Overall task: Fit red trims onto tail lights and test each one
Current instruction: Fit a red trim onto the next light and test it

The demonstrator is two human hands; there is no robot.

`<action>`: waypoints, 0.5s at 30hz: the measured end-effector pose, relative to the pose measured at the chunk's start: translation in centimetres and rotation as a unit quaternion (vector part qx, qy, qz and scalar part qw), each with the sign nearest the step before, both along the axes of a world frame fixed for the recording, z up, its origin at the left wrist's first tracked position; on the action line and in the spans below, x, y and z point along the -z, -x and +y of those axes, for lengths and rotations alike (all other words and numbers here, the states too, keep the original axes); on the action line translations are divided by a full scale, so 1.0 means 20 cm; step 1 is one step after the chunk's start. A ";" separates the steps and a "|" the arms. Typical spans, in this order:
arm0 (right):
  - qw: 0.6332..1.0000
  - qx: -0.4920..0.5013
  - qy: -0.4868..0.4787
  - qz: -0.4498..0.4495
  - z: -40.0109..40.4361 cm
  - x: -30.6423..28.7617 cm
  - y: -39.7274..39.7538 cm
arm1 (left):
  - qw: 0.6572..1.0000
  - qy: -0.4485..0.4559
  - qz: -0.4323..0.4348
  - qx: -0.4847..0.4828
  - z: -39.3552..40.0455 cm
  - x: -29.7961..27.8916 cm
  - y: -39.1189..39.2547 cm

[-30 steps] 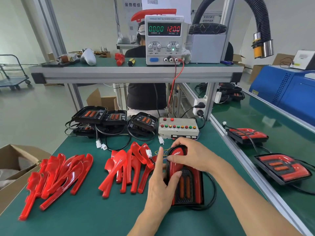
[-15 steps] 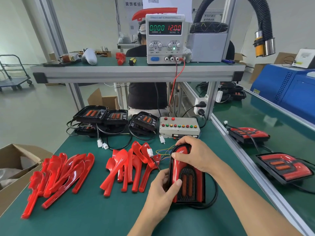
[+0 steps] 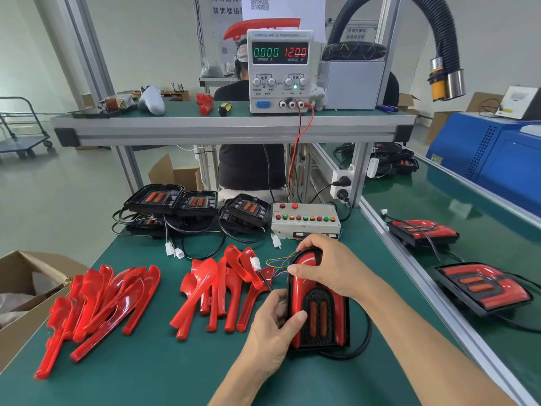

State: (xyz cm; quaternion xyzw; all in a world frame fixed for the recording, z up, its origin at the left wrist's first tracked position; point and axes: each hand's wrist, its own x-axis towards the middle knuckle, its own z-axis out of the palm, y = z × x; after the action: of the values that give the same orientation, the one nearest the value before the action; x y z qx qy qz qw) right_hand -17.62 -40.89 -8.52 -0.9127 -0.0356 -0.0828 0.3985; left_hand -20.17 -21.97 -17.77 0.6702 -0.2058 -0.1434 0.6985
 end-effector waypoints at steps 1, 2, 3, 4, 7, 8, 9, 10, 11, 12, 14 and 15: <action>1.000 0.001 0.001 -0.003 0.00 0.00 0.01 | 1.000 0.002 0.000 -0.001 0.00 0.00 0.00; 1.000 0.003 0.001 -0.006 0.00 0.00 0.01 | 1.000 0.003 0.000 -0.002 -0.01 0.00 0.00; 1.000 0.006 0.002 -0.009 -0.01 0.00 0.01 | 1.000 0.003 -0.001 -0.003 -0.01 0.00 0.00; 1.000 0.009 0.002 -0.011 -0.01 0.00 0.02 | 1.000 0.003 -0.002 -0.003 -0.01 0.00 0.00; 1.000 0.016 0.006 -0.018 -0.01 0.01 0.03 | 1.000 0.007 -0.003 -0.003 -0.01 -0.01 0.00; 1.000 0.016 0.011 -0.020 -0.01 0.01 0.02 | 1.000 0.009 -0.004 -0.005 -0.02 -0.01 0.00; 1.000 0.009 0.018 -0.020 -0.02 0.01 0.02 | 1.000 0.012 -0.004 -0.007 -0.02 -0.01 0.00; 1.000 -0.004 0.022 -0.011 -0.03 0.00 0.02 | 1.000 0.017 -0.002 -0.009 -0.02 -0.01 0.00; 1.000 -0.022 0.020 0.006 -0.05 -0.01 0.01 | 1.000 0.022 0.000 -0.010 -0.02 -0.01 0.00; 0.999 -0.041 0.010 0.026 -0.08 -0.02 0.01 | 1.000 0.024 0.000 -0.011 -0.02 -0.01 0.00; 0.997 -0.061 -0.017 0.052 -0.13 -0.03 0.01 | 1.000 0.025 -0.007 -0.009 -0.02 -0.01 0.00; 0.996 -0.063 -0.029 0.056 -0.15 -0.03 0.01 | 1.000 0.025 -0.010 -0.009 -0.02 -0.01 0.00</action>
State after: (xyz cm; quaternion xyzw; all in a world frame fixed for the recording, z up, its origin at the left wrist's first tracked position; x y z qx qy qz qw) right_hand -17.86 -43.80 -8.01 -0.9000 -0.0680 -0.0078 0.4304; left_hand -20.22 -22.42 -17.56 0.6557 -0.2106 -0.1254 0.7141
